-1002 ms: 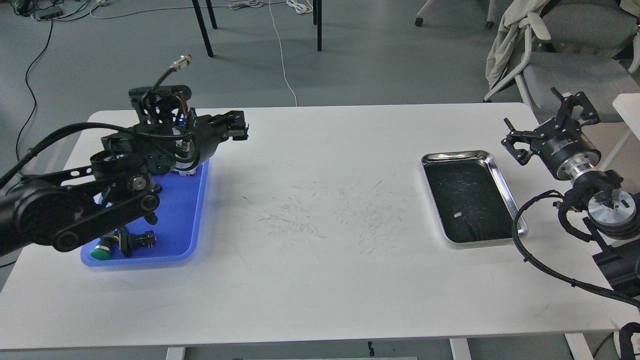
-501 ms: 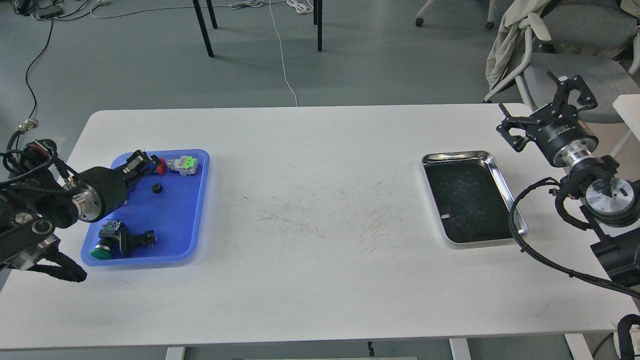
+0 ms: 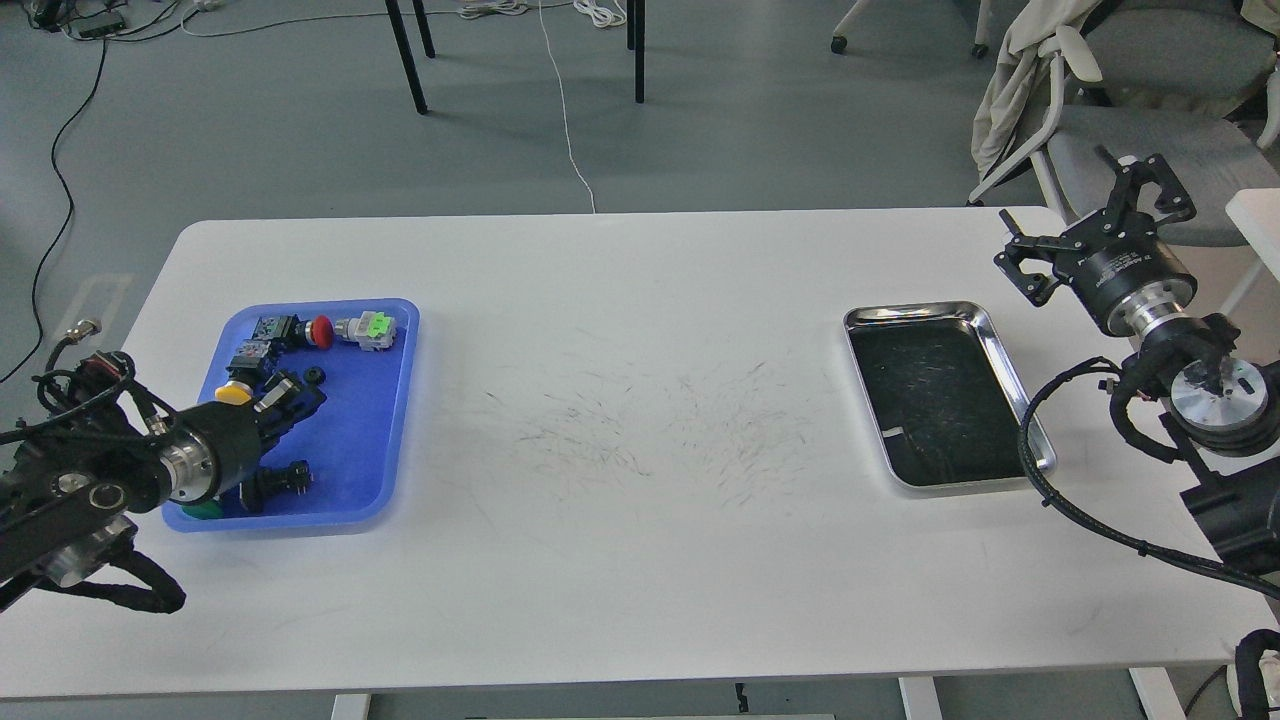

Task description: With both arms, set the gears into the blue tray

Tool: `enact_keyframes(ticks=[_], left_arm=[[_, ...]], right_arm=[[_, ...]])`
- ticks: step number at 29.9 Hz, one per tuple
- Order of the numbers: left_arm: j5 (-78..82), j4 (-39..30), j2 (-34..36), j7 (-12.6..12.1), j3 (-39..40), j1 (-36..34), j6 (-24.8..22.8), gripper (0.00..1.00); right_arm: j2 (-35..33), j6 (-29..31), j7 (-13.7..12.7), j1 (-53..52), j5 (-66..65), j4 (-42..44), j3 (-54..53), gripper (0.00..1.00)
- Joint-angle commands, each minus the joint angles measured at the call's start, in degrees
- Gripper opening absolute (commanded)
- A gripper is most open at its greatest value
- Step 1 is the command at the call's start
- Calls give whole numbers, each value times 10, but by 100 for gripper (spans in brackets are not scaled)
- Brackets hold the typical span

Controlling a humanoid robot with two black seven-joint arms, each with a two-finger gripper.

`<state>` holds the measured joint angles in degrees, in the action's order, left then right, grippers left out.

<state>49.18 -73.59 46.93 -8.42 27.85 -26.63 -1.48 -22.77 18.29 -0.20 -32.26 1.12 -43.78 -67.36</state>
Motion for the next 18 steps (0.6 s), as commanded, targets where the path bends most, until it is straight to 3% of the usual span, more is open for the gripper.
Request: enact_keyframes(ticks=[1, 4, 8, 11, 14, 16, 18], left_arm=[[2, 22, -19, 0, -1, -1, -2, 12], [2, 39, -25, 0, -1, -1, -3, 16], [6, 45, -32, -2, -2, -2, -1, 31], [7, 50, -32, -2, -1, -2, 1, 53], [7, 54, -32, -3, 1, -4, 2, 67], [7, 58, -32, -2, 5, -6, 3, 86], [6, 59, -31, -2, 8, -9, 3, 92]], right_arm=[[0, 0, 0, 0, -1, 0, 0, 100], [0, -1, 1, 1, 0, -2, 0, 100], [0, -1, 1, 1, -1, -1, 0, 100], [0, -1, 2, 1, 0, -1, -1, 100], [0, -1, 2, 1, -1, -1, -1, 100], [0, -1, 2, 1, 0, -1, 0, 100], [0, -1, 2, 1, 0, -1, 0, 100]])
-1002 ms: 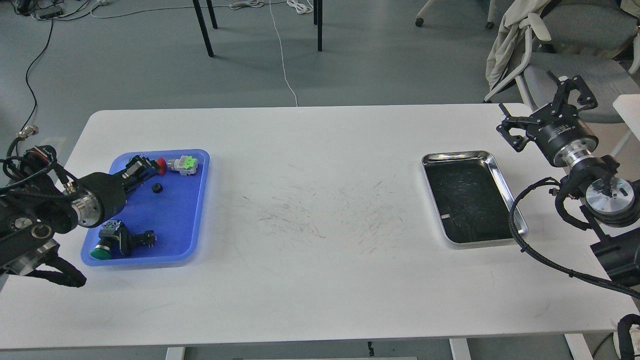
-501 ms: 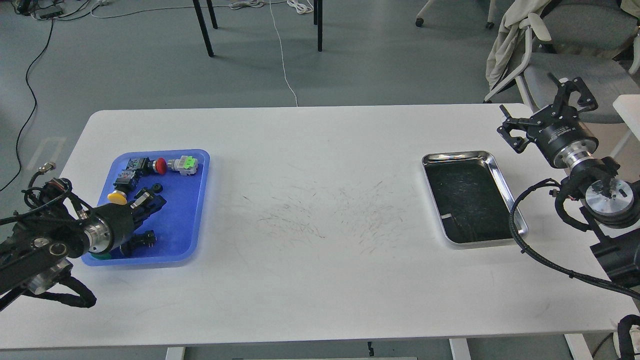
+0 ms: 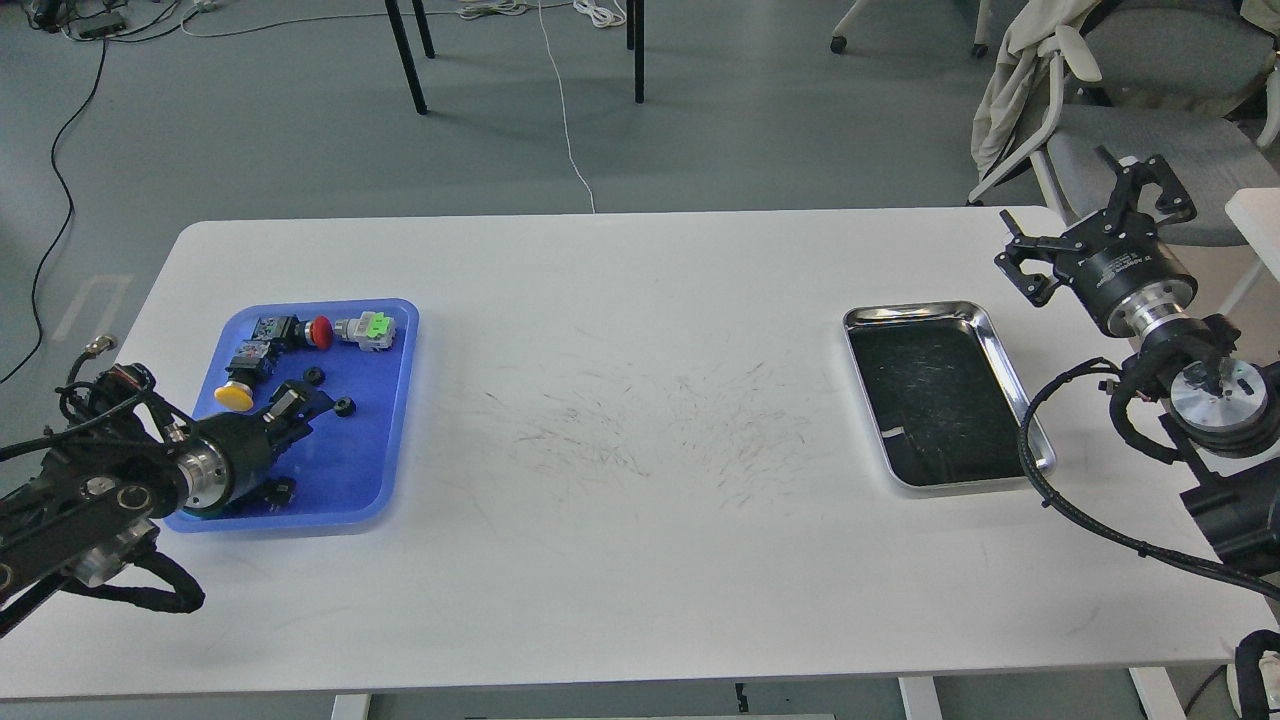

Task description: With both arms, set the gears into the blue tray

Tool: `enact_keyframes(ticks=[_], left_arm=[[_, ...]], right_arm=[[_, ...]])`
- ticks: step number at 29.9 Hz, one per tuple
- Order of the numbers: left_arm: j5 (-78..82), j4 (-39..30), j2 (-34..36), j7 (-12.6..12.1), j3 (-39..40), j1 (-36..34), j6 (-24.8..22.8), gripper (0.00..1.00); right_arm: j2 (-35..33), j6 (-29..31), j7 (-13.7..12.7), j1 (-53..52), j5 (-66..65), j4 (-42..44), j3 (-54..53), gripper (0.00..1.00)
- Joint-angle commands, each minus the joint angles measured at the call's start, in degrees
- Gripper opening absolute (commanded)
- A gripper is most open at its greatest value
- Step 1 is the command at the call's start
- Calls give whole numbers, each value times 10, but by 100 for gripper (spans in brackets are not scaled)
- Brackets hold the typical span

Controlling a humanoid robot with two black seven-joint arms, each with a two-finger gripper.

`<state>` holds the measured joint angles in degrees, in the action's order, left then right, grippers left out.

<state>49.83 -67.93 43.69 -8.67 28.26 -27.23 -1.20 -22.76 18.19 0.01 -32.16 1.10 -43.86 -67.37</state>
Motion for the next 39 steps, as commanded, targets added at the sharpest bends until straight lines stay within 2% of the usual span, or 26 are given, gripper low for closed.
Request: enact_keyframes(ticks=[1, 2, 8, 16, 24, 29, 33, 35, 37, 39], left_arm=[[-2, 3, 2, 1, 4, -5, 1, 94], [-3, 3, 2, 3, 4, -10, 1, 97], [-6, -5, 9, 5, 21, -27, 0, 97], [-11, -21, 4, 5, 149, -36, -5, 97], [-93, 17, -86, 8, 278, -82, 3, 97], [-105, 125, -191, 58, 340, -126, -1, 97], [-147, 197, -228, 109, 348, -140, -10, 97], [-202, 210, -250, 131, 345, -140, -18, 97], [-255, 216, -265, 167, 341, -135, -20, 97], [-280, 224, -271, 182, 336, -132, -21, 97]], right_arm=[[0, 0, 0, 0, 0, 0, 0, 100], [0, 0, 0, 0, 0, 0, 1, 100], [3, -1, 0, 0, 0, -1, 2, 100], [3, -2, 0, -17, 0, -6, 2, 100], [7, -19, -4, -50, 0, -11, 4, 100], [9, -18, 0, -53, 0, -12, 5, 100], [22, -18, 1, -54, 0, -32, 5, 100], [25, -18, 0, -53, 0, -39, 6, 100], [26, -18, 0, -48, 0, -39, 7, 100], [29, -18, 0, -45, 0, -35, 7, 100]])
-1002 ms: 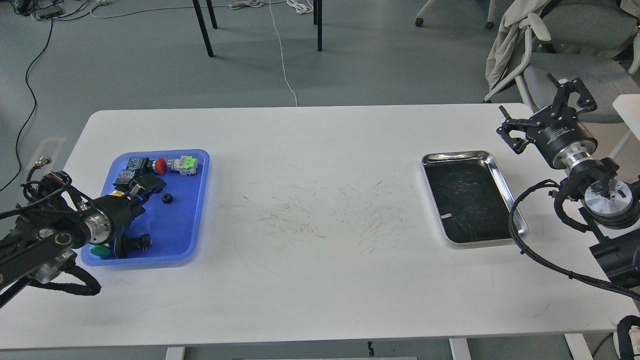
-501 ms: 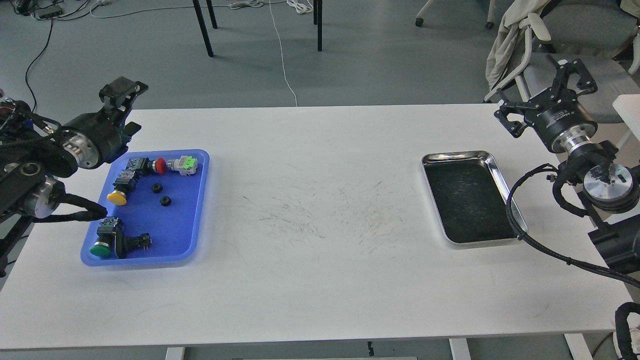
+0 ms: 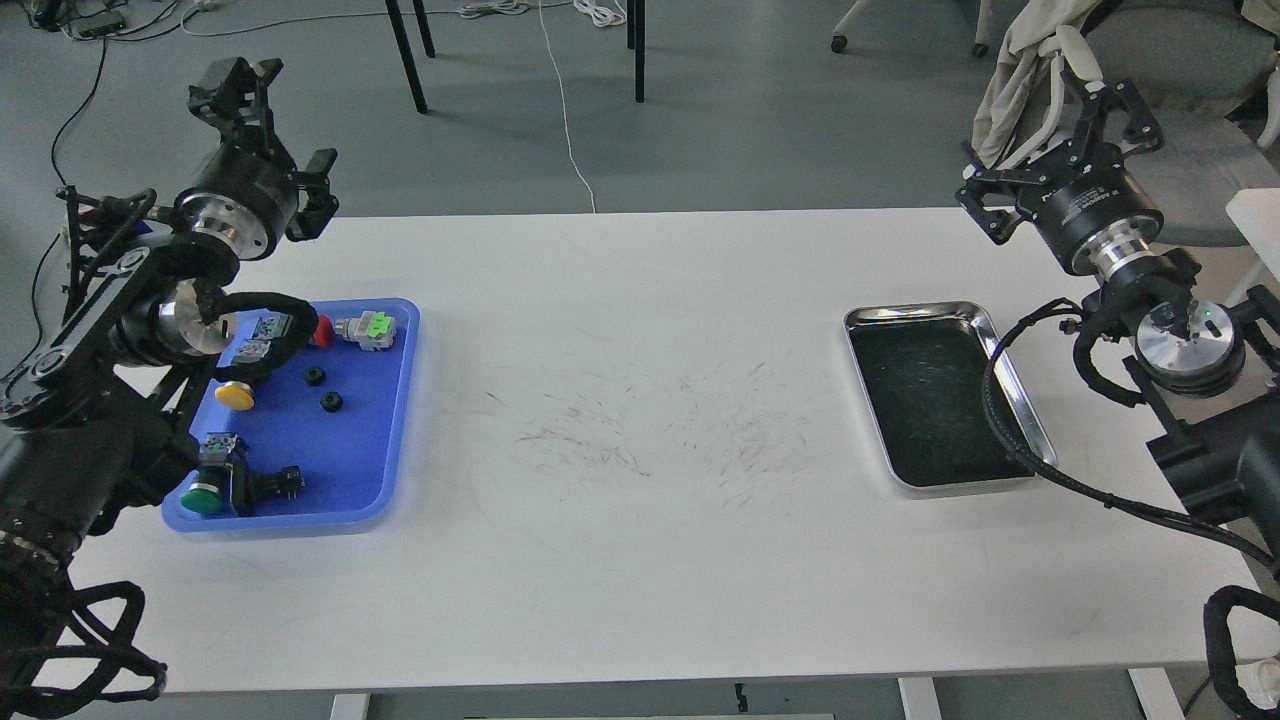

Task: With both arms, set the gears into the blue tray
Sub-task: 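Open the left gripper and raise it away from the blue tray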

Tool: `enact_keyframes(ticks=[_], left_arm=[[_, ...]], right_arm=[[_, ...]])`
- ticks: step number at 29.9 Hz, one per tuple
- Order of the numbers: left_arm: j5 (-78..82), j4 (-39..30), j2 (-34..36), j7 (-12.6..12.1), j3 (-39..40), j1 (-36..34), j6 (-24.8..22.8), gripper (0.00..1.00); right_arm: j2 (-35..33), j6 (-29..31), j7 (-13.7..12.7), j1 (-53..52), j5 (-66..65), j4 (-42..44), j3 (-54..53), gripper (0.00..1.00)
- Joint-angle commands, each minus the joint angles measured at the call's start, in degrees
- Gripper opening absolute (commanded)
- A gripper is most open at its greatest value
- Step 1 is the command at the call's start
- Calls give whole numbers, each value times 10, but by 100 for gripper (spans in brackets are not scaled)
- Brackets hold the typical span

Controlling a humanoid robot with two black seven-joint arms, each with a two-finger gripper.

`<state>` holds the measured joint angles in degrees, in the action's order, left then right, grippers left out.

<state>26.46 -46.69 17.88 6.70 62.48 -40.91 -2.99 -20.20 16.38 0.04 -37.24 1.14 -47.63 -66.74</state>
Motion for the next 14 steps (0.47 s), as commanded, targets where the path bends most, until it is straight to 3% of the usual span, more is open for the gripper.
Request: enact_keyframes(ticks=[1, 4, 7, 14], left_arm=[[-52, 20, -14, 33, -10, 6, -4, 97], [-67, 51, -25, 45, -16, 6, -21, 97], [-94, 58, -24, 40, -17, 5, -38, 98], [-103, 63, -27, 46, -18, 6, -36, 98]], right_arm=[[4, 0, 0, 7, 0, 3, 0, 100], [4, -1, 0, 15, 0, 3, 0, 100], [3, -1, 0, 16, 0, 3, -1, 100], [3, -1, 0, 19, 0, 2, 0, 100]])
